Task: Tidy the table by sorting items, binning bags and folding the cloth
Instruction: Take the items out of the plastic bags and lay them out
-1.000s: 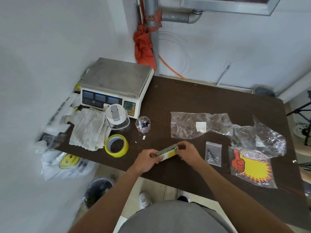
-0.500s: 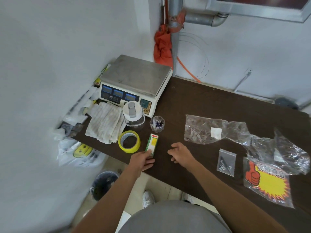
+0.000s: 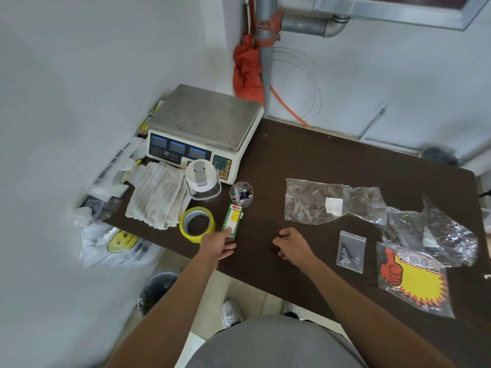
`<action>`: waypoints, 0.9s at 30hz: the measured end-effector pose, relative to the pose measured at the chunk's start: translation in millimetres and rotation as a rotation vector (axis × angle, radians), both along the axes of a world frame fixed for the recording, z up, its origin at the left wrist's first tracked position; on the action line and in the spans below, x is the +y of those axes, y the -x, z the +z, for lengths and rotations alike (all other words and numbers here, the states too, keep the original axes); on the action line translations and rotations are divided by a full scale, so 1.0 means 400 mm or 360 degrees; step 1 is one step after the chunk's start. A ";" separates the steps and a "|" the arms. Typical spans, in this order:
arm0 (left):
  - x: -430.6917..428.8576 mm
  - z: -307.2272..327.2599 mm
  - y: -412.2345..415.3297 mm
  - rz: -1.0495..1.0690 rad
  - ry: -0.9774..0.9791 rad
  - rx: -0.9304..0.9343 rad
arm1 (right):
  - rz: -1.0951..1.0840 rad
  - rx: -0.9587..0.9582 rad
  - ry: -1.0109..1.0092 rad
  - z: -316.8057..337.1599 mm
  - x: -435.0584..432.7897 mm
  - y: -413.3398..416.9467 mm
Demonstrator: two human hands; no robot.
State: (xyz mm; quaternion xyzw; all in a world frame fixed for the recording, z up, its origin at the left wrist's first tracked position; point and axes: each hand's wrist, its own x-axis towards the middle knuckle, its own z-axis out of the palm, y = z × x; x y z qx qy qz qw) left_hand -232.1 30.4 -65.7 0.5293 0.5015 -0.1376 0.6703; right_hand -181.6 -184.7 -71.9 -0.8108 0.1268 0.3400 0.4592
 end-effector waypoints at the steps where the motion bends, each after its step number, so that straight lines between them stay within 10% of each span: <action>1: -0.005 -0.001 -0.001 0.0010 -0.0019 0.0001 | -0.0011 0.0005 0.0000 0.001 -0.001 0.001; 27: -0.115 0.051 0.005 -0.0144 -0.0464 -0.0197 | -0.0047 0.0034 -0.0019 0.010 -0.044 -0.009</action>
